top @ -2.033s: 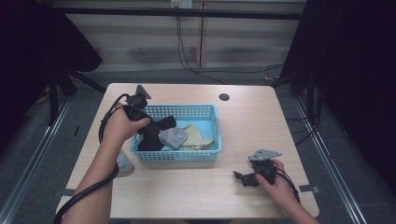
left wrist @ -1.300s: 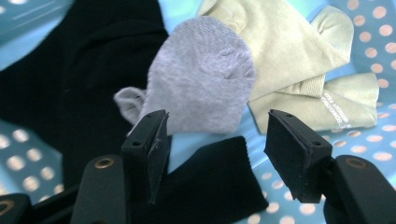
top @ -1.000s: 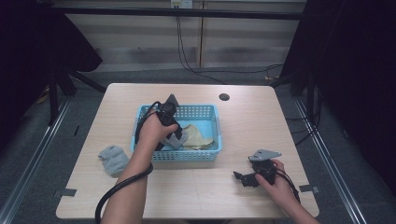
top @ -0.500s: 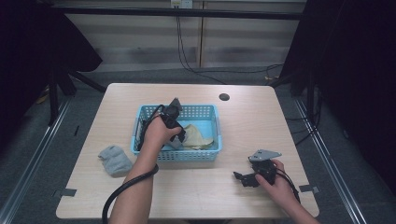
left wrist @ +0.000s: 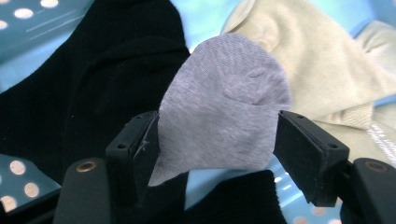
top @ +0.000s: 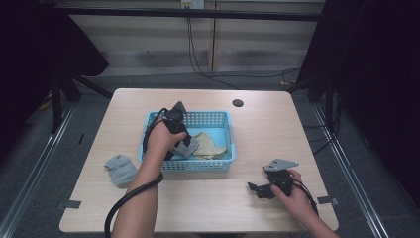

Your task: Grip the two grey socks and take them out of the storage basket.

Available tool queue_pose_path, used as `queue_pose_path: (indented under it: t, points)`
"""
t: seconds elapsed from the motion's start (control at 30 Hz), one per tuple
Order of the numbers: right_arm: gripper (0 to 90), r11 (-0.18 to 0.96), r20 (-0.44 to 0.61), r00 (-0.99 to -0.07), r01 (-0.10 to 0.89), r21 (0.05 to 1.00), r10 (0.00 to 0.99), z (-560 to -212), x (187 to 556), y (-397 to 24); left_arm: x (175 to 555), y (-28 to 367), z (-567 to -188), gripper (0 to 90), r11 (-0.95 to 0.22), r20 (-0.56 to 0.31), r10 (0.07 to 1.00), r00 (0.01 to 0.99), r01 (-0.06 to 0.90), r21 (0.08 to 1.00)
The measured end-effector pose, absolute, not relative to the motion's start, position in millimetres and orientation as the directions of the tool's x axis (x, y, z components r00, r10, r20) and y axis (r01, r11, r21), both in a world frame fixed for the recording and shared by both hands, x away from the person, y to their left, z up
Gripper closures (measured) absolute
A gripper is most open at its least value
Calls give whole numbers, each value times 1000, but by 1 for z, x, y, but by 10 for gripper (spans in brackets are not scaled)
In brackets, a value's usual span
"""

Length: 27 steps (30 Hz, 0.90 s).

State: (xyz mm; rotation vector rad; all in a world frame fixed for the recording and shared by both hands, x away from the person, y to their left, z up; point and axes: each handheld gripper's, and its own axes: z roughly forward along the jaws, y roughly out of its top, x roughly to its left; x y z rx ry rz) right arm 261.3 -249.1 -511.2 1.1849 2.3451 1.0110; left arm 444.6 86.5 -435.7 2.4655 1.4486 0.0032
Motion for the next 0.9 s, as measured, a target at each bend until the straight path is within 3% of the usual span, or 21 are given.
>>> queue_pose_path:
  t: [0.53,0.9]
  points:
    - [113,408,23,-606,563,719,795,-511,261,-249,445,85,-454,335,-450,-105,871,480,865,222]
    - [113,406,26,-604,566,718,797,-511,261,-249,440,85,-456,559,-499,-52,855,517,844,195]
